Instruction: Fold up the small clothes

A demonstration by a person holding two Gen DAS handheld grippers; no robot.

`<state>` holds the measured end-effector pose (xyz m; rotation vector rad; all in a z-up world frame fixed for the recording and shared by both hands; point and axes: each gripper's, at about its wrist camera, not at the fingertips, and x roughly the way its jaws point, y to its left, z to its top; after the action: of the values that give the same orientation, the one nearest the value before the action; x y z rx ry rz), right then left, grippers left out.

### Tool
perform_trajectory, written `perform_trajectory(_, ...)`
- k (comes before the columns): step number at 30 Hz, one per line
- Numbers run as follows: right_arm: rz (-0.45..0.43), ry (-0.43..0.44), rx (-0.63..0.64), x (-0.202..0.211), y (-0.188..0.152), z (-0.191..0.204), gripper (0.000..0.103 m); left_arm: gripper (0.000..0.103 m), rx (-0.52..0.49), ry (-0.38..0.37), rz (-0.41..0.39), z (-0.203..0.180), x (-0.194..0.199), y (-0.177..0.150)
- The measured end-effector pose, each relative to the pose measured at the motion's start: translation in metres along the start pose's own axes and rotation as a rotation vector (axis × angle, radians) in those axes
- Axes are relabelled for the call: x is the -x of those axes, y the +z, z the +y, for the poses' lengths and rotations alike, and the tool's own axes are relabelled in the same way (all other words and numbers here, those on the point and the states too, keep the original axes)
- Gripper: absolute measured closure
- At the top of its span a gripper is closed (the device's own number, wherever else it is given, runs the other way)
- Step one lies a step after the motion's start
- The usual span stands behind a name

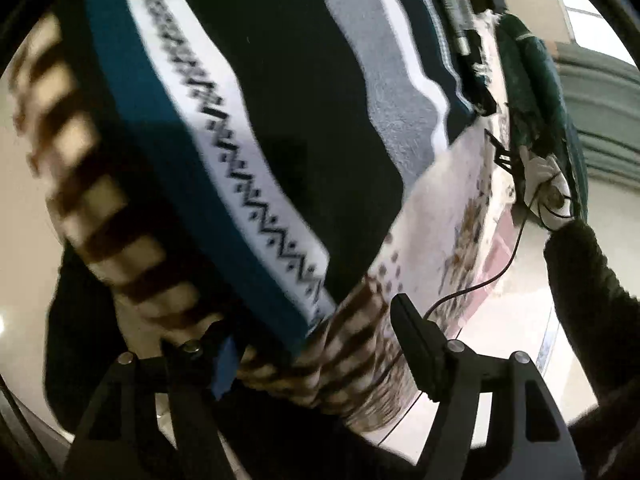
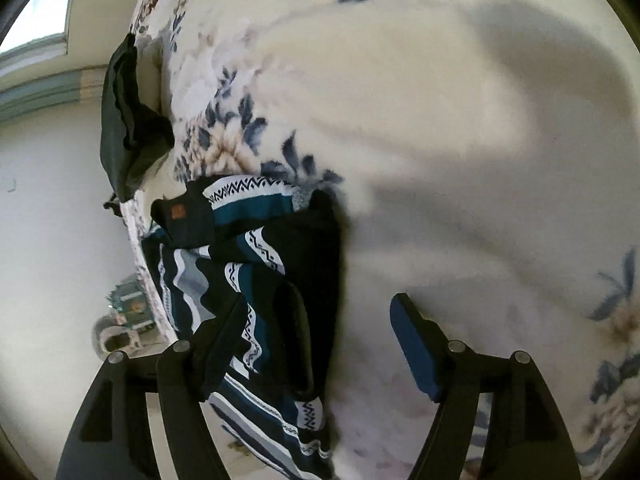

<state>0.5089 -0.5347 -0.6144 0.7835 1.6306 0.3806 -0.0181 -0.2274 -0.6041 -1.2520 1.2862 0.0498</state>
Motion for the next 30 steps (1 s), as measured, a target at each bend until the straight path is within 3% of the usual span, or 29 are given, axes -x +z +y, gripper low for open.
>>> perform_trajectory(2,-0.018,0.026,-0.007,-0.006,0.004,0.001,0.027,0.041,-0.011,0.050,-0.028,-0.006,-0.010,0.003)
perform_trajectory(3,-0.033,0.034,-0.012,-0.010,0.008,0.002,0.027,0.067,-0.043,0.095,-0.043,-0.011,-0.012,0.003)
perform_trajectory(4,-0.041,0.039,-0.017,-0.014,0.012,0.002,0.027,0.080,-0.083,0.162,-0.053,-0.017,-0.013,0.003)
perform_trajectory(5,-0.045,0.013,-0.031,-0.022,0.017,0.002,0.027,0.090,-0.098,0.170,-0.054,-0.019,-0.012,0.002)
perform_trajectory(6,-0.059,0.016,-0.044,-0.024,0.018,0.002,0.029,0.093,-0.099,0.161,-0.059,-0.019,-0.010,0.001)
perform_trajectory(7,-0.081,0.017,-0.044,-0.026,0.019,0.003,0.044,0.094,-0.098,0.157,-0.059,-0.019,-0.007,0.000)
perform_trajectory(8,-0.085,-0.038,-0.028,-0.031,0.019,0.009,0.094,0.095,-0.099,0.149,-0.056,-0.021,-0.002,0.000)
perform_trajectory(15,-0.142,-0.117,0.019,-0.012,0.004,0.067,0.093,0.098,-0.052,0.030,-0.105,-0.038,0.077,0.018)
perform_trajectory(22,-0.120,-0.198,0.165,-0.004,-0.020,0.206,0.093,0.098,0.030,-0.101,-0.289,-0.038,0.199,0.078)
perform_trajectory(26,-0.134,-0.238,0.248,-0.033,-0.031,0.304,0.093,0.098,0.078,-0.157,-0.358,-0.005,0.250,0.120)
perform_trajectory(30,-0.159,-0.284,0.283,-0.077,-0.038,0.378,0.093,0.098,0.169,-0.189,-0.394,0.039,0.273,0.162)
